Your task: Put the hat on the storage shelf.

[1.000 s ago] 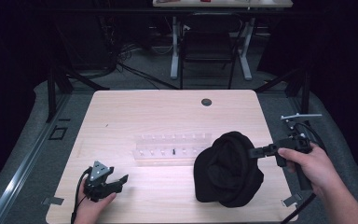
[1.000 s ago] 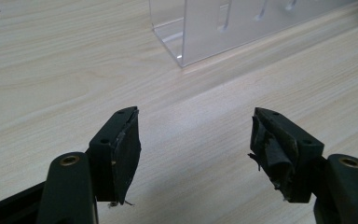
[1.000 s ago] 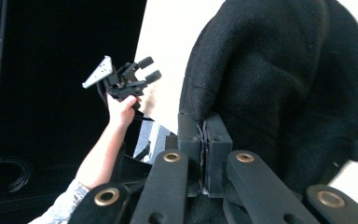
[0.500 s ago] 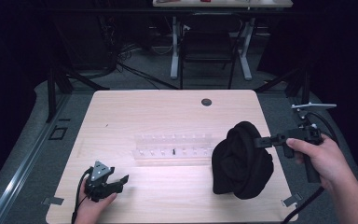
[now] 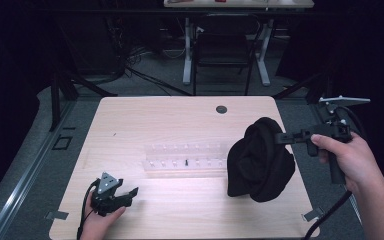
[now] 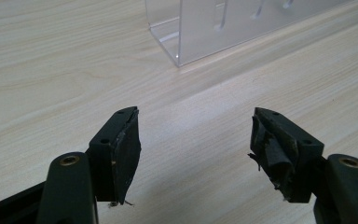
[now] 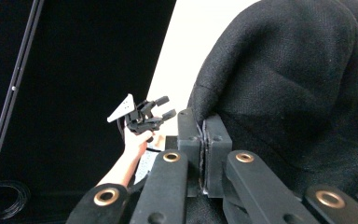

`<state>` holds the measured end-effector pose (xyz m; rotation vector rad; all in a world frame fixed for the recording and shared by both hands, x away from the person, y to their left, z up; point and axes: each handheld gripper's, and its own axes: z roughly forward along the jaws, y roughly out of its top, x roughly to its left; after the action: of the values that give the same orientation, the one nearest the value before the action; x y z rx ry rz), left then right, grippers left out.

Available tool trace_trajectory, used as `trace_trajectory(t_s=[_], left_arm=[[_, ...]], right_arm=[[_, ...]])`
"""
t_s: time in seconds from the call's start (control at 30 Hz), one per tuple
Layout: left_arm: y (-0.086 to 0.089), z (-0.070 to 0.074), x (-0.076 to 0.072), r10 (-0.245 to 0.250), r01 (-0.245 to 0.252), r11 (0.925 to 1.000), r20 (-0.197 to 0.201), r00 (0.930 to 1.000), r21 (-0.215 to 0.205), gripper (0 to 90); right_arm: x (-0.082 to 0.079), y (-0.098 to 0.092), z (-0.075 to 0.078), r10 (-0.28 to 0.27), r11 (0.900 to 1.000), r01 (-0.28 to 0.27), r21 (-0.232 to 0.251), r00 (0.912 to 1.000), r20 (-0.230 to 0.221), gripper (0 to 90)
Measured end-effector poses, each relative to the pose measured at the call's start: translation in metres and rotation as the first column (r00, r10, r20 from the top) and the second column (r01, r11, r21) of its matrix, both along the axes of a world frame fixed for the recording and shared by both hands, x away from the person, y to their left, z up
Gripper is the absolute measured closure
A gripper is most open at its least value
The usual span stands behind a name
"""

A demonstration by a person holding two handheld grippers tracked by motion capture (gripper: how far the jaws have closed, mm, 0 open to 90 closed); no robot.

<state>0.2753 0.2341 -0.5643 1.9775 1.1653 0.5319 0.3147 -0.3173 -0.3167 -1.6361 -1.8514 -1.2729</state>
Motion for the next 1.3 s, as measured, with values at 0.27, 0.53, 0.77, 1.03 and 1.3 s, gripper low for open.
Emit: trace_trajectory(t_s=[0.27, 0.53, 0.77, 1.03, 1.3], left_arm=[[0.0, 0.0, 0.0, -0.003, 0.003, 1.0, -0.002, 1.0, -0.003, 33.3], [0.0, 0.0, 0.0, -0.003, 0.003, 1.0, -0.001, 1.0, -0.004, 33.3], [0.0, 0.001, 0.001, -0.009, 0.009, 0.9999, 0.002, 1.0, -0.005, 33.3], [0.0, 0.002, 0.001, -0.007, 0.007, 0.9999, 0.005, 1.0, -0.011, 33.3], [0.0, 0.002, 0.001, -0.012, 0.012, 0.9998, -0.001, 0.9999, -0.015, 33.3]], right_arm=[[0.013, 0.009, 0.015, -0.01, 0.999, 0.009, 0.034, 0.9994, 0.032, 88.5], [0.028, 0.025, 0.023, -0.011, 0.999, 0.009, 0.046, 0.9989, 0.045, 88.5], [0.046, 0.049, 0.028, 0.007, 0.999, -0.009, 0.045, 0.9988, 0.049, 88.4], [0.061, 0.07, 0.025, 0.02, 0.999, -0.022, 0.033, 0.9988, 0.044, 88.4], [0.075, 0.098, 0.02, 0.039, 0.999, -0.04, 0.027, 0.9984, 0.042, 88.3]])
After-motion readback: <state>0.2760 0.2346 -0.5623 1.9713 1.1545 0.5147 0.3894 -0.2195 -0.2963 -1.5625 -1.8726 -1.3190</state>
